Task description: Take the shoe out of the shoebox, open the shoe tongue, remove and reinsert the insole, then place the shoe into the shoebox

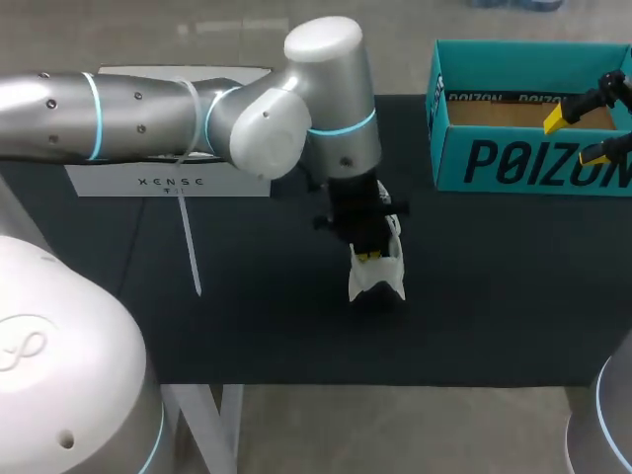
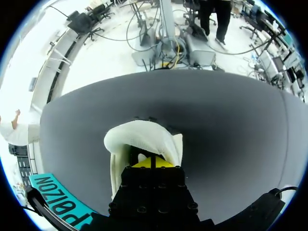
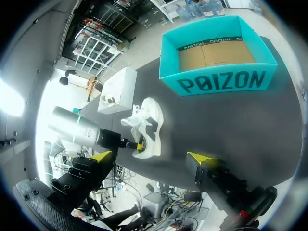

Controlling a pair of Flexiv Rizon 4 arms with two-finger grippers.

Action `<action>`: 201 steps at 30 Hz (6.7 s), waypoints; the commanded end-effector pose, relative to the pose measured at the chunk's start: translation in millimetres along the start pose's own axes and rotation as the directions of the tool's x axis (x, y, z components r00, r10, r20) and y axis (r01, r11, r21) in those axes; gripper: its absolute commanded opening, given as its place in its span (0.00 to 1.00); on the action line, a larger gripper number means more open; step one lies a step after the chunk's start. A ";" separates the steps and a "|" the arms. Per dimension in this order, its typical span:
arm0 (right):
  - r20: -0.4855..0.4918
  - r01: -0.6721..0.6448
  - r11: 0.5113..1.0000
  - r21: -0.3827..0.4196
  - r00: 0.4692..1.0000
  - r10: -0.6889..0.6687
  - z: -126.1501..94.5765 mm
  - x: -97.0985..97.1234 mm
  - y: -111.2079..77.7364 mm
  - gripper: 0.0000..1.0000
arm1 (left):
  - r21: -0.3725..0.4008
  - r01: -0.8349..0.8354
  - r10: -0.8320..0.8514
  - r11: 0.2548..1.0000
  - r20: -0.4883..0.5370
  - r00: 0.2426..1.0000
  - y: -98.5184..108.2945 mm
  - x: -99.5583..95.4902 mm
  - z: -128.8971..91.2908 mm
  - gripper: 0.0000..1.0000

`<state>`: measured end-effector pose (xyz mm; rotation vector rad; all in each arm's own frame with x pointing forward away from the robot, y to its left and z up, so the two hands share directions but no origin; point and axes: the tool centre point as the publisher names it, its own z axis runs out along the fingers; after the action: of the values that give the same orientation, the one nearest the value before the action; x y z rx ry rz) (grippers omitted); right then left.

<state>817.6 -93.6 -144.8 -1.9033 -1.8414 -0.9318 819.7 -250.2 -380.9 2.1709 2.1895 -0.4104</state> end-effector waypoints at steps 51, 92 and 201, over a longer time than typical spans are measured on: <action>0.004 -0.002 1.000 -0.001 1.000 0.002 0.1 0.1 -0.7 1.00 | -0.169 0.073 -0.081 0.983 -0.040 0.996 59.6 -8.2 -36.5 0.00; 0.004 -0.002 1.000 -0.001 1.000 0.002 0.1 0.1 -0.7 1.00 | -0.135 0.130 -0.148 0.982 -0.137 0.979 70.6 -7.0 -48.3 1.00; 0.004 -0.002 1.000 -0.001 1.000 0.002 0.1 0.1 -0.7 1.00 | -0.169 0.818 -0.828 0.550 0.022 0.561 19.0 -11.1 -101.9 0.00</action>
<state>817.6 -93.7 -144.7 -1.9036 -1.8413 -0.9317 856.6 -244.2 -282.4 0.9099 3.0380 -0.1354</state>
